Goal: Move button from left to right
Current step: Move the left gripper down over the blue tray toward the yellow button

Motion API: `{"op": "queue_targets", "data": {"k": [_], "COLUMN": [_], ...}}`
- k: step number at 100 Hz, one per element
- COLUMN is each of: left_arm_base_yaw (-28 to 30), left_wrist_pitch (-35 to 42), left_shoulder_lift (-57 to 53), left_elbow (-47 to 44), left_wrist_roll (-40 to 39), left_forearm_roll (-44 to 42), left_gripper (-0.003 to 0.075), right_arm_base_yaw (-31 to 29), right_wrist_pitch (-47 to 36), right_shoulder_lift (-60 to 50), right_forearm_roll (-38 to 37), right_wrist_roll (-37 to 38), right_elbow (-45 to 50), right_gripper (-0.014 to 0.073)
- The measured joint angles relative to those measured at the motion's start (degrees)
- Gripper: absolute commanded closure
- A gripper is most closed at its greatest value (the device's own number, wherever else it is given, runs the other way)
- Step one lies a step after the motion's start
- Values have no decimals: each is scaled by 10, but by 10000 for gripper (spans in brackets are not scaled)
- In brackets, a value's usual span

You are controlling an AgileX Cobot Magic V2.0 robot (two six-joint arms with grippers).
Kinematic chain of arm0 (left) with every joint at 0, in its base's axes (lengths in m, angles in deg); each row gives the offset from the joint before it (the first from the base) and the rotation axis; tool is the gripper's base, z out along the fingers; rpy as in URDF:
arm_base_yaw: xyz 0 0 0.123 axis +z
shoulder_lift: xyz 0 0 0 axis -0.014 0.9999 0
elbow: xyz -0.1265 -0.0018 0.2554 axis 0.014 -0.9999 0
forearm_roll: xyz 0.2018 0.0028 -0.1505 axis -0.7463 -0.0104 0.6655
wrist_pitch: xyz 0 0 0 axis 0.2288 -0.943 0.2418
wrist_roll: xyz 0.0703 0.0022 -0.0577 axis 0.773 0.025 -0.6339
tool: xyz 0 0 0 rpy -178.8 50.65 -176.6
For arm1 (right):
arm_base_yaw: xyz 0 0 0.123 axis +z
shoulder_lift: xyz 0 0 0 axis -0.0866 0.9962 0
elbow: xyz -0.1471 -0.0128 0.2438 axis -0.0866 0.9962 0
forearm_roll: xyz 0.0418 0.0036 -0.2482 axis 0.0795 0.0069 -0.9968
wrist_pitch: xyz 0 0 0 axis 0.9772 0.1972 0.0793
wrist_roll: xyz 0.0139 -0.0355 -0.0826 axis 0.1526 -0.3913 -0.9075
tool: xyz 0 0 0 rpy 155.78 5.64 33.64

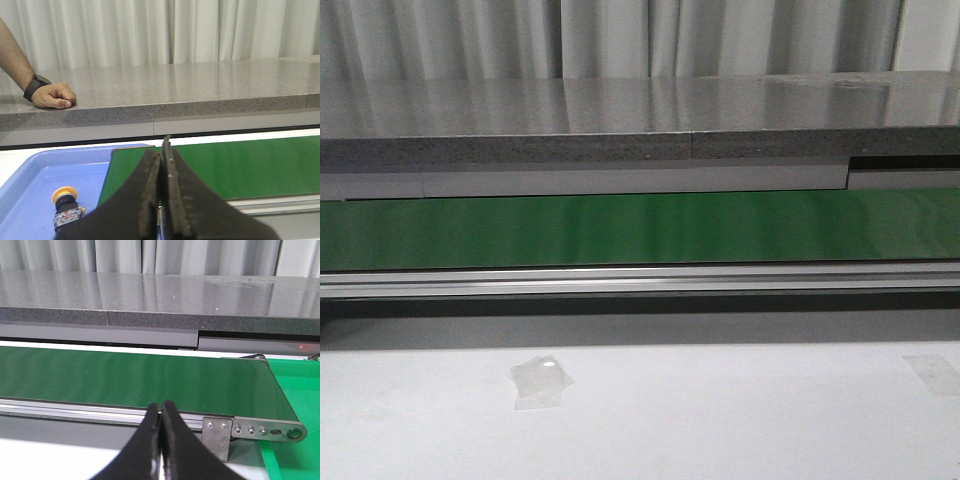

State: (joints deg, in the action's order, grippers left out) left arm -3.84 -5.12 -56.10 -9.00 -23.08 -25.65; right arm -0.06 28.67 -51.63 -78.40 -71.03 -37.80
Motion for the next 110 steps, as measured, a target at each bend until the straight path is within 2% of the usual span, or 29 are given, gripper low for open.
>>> {"op": "queue_targets", "data": {"k": [44, 72, 82, 110], "left_arm_base_yaw": [0, 0, 0, 0], "left_wrist_pitch": [-1, -85, -142, -375], "left_shoulder_lift": [0, 10, 53, 218], "left_elbow": [0, 34, 86, 272], "left_wrist_roll": [0, 0, 0, 0], "left_forearm_roll": [14, 97, 110, 112], "left_gripper": [740, 740, 740, 740], "right_arm_base_yaw": [0, 0, 0, 0], "right_wrist_pitch": [0, 0, 0, 0], "right_shoulder_lift": [0, 0, 0, 0], "right_forearm_roll": [0, 0, 0, 0], "right_wrist_roll": [0, 0, 0, 0], "right_elbow": [0, 0, 0, 0], "right_gripper": [659, 659, 659, 659]}}
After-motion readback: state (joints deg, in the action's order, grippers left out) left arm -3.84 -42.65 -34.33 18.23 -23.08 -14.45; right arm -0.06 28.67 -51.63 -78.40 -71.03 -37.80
